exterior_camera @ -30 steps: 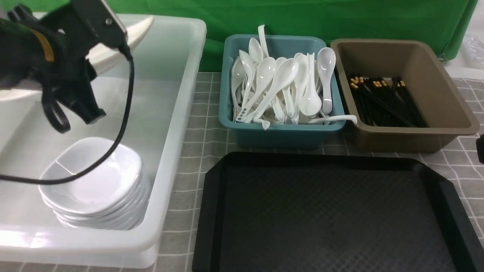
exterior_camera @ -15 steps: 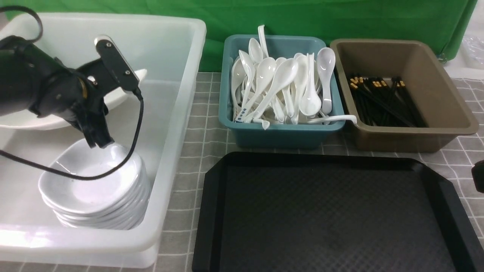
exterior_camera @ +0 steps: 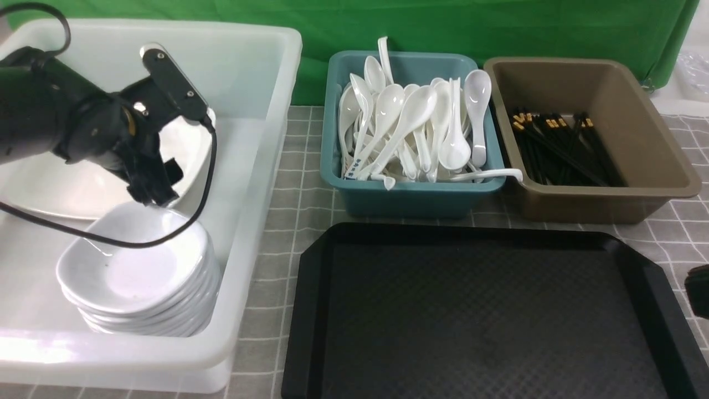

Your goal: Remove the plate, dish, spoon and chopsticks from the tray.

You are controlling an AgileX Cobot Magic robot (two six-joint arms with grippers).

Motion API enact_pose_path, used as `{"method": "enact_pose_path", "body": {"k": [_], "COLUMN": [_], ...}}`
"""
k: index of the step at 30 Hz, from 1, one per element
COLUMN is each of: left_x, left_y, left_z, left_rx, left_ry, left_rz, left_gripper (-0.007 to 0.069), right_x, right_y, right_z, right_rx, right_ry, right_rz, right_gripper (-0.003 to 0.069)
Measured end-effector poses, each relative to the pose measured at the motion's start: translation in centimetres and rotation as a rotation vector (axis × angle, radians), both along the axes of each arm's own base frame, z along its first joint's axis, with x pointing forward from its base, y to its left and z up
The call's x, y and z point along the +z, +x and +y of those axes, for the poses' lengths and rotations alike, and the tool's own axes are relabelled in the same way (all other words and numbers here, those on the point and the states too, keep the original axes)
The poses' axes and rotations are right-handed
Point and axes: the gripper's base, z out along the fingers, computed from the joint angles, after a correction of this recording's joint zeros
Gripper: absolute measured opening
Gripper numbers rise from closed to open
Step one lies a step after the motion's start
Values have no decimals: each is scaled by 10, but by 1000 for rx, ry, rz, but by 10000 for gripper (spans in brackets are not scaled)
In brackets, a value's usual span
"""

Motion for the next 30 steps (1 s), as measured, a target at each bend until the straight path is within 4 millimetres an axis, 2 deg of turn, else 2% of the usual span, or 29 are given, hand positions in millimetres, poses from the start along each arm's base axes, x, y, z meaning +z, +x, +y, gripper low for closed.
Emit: {"method": "enact_pose_path", "body": {"k": [4,6,7,9,10,11,12,14,15,17,20,21,22,25,30], "left_x": [11,42,45,86,110,113,130,144,146,149,137,137,125,105,85], "left_y": [-7,-21,-23,-49,-69,-73,-93,-121,-143,-176,-219,-221,-242,-266,-279], "left_z": [-3,-14,-15,-31,-40,-43,-48,-53,-57,-56,-49,-49,-43,-31,-21], "left_rx": [42,88,84,93,64,54,15,-48,-96,-155,-220,-224,-251,-285,-288], "left_ry": [-64,-221,-223,-416,-511,-523,-583,-641,-673,-734,-846,-856,-912,-975,-995], "left_rz": [-1,-77,-86,-172,-229,-233,-284,-339,-364,-418,-480,-491,-525,-614,-663], "left_gripper": [603,556,556,435,342,327,234,116,62,21,6,6,5,5,5], "right_x": [2,3,3,4,4,4,4,4,3,3,3,3,3,3,3], "right_y": [-6,-7,-7,-8,-8,-8,-7,-8,-8,-8,-7,-7,-7,-7,-6], "right_z": [-4,-6,-6,-6,-6,-6,-6,-6,-7,-7,-8,-8,-8,-8,-8], "right_rx": [0,-5,-5,-7,-7,-7,-8,-7,-11,-16,-24,-25,-27,-36,-46], "right_ry": [6,6,4,6,5,5,4,2,2,2,-4,-6,-6,1,11], "right_rz": [-17,-34,-34,-40,-41,-41,-41,-39,-32,-27,-32,-33,-35,-29,-27], "right_gripper": [31,32,32,34,35,35,36,36,36,36,36,36,36,38,45]}}
